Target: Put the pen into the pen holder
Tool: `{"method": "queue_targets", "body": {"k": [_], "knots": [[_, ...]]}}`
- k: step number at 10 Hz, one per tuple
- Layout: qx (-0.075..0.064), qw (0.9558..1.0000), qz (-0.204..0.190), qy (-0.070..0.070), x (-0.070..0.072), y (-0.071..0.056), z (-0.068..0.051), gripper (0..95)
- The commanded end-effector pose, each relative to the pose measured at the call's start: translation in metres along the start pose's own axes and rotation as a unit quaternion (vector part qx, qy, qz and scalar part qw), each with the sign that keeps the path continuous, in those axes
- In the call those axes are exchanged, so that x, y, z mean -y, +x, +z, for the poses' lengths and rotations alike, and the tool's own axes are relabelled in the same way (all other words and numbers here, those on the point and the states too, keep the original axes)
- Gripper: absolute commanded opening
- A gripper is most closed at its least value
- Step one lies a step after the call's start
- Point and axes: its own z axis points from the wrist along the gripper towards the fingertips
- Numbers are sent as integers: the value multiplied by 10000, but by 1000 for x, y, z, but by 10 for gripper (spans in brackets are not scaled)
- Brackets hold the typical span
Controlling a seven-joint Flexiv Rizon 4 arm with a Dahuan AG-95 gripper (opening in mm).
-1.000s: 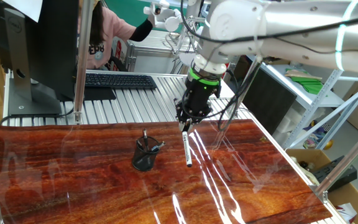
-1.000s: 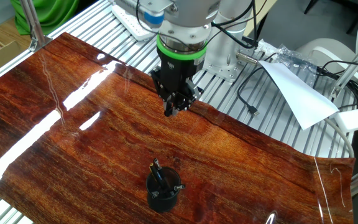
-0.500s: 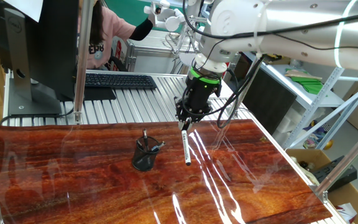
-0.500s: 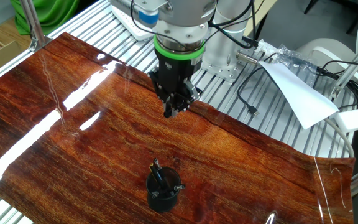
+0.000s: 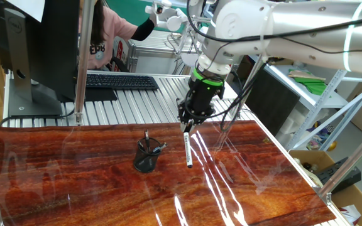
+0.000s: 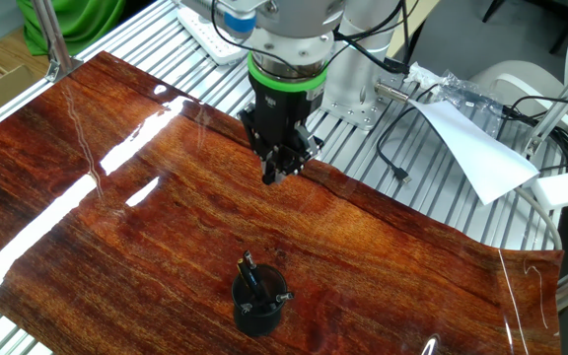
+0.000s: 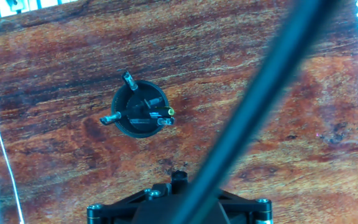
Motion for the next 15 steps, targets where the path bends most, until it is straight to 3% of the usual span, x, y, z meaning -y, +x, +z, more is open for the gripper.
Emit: {"method": "queue_targets", "body": {"k": [1,5,12,15], "knots": [[107,9999,23,-6,-5,2,-3,0],[248,9997,57,-21,-21,-3,-4,0],[336,9993,149,44,-29,-43,8,0],[405,9990,166,58,-32,-52,12,0]]}}
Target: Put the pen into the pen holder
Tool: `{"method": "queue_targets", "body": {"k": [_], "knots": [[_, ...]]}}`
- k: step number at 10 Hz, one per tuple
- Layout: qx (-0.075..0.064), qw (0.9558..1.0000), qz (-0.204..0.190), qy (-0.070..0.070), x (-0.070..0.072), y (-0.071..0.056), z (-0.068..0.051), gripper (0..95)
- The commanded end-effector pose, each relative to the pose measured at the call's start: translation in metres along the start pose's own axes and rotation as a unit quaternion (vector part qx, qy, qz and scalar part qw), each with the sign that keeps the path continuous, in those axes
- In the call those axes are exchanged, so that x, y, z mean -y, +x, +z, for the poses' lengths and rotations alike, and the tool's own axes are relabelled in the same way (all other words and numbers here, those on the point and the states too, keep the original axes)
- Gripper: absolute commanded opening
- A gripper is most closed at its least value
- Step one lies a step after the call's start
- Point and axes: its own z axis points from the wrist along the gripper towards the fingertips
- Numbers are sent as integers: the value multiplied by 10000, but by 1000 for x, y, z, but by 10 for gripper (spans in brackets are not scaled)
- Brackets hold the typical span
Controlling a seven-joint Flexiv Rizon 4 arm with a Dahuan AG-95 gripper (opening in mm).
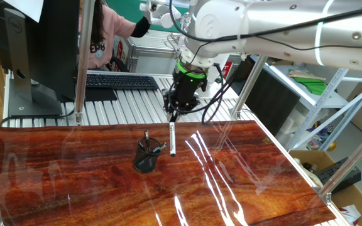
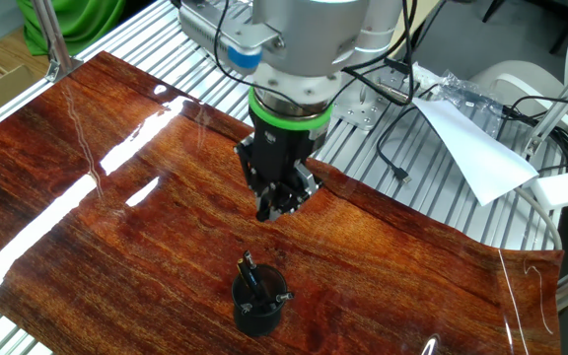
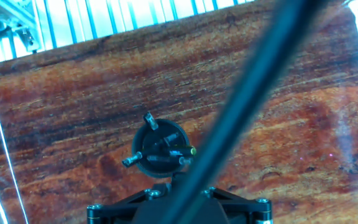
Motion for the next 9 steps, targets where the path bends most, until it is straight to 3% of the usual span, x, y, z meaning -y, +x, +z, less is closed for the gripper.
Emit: {"method": "queue_targets", "body": {"k": [1,4,9], "knots": [[54,10000,23,43,-4,-4,2,0],[77,9999,102,69,-10,-10,7,0],[-97,9999,62,108,-17,-15,17,0]]}}
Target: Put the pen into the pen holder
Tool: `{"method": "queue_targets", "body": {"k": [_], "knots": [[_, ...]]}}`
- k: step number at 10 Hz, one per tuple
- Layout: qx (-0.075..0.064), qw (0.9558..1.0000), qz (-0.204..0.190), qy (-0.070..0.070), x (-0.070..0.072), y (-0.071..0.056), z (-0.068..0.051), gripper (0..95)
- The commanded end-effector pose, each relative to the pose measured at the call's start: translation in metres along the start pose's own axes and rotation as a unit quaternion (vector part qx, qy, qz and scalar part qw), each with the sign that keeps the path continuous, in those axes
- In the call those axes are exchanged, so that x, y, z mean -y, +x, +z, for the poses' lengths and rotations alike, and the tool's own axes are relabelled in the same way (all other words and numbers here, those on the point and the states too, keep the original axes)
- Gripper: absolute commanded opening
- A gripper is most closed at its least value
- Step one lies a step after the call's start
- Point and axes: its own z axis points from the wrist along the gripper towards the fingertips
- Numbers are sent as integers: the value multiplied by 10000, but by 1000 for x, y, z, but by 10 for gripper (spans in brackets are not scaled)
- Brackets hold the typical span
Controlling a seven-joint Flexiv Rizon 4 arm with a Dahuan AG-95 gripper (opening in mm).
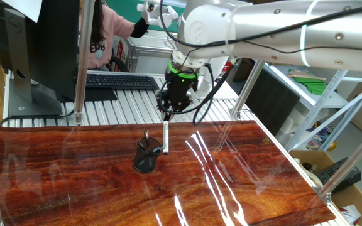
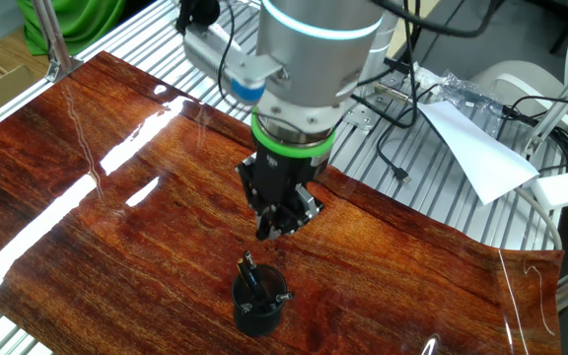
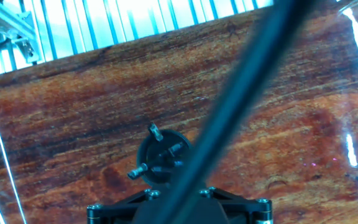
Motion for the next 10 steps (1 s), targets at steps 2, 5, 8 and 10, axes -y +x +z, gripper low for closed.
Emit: {"method": "queue_targets", "body": {"k": [2,5,8,10], "knots": [[-36,10000,7,8,-6,-3,8,0],[-56,10000,5,28,-14,-7,18,0],[-81,9999,13,61,-20,-7,19,0],[-150,9999,-1,46,-21,-6,18,0]]}}
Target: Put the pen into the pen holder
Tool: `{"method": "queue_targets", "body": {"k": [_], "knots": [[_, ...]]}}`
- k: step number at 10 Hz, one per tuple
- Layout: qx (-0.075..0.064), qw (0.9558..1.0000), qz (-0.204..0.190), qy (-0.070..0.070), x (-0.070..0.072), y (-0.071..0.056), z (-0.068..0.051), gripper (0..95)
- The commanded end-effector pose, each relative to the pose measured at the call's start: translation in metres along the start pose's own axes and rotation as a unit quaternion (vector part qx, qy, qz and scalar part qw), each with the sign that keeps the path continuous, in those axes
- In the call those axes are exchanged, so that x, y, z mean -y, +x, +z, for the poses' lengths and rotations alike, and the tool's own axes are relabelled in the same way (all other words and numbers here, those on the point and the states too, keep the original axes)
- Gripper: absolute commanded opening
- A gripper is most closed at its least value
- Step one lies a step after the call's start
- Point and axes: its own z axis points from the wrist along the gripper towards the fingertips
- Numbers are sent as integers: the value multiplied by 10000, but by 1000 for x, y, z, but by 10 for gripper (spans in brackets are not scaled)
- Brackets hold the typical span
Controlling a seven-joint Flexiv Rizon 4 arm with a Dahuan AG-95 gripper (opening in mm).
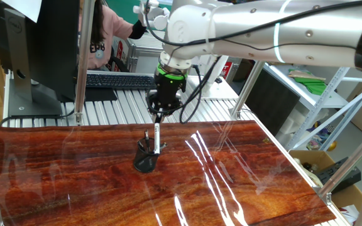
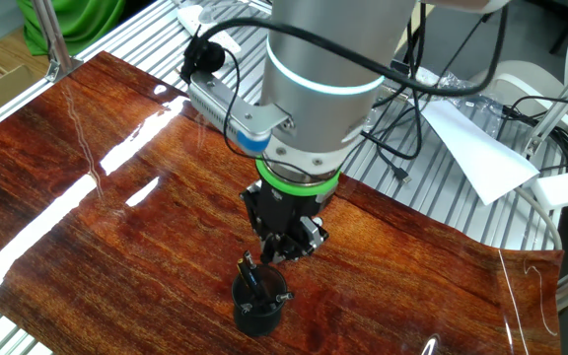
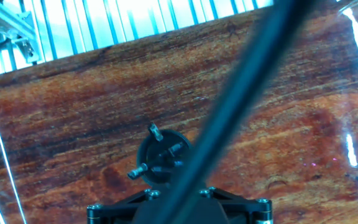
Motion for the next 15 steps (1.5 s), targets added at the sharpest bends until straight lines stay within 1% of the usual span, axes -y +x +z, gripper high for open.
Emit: {"method": "queue_targets", "body": {"k": [1,3,6,8,10,13,15], "knots": [[-72,10000,-45,-7,0,1,0,0],[-64,10000,12,3,-1,1,0,0],[-75,9998,179,9,-9,5,-3,0],[-68,9995,299,24,-9,5,-3,0],[-173,9993,339,33,-9,5,-3,0],[-210,9987,468,22,-9,5,-3,0],[-301,9985,451,1,-9,5,-3,0]]}}
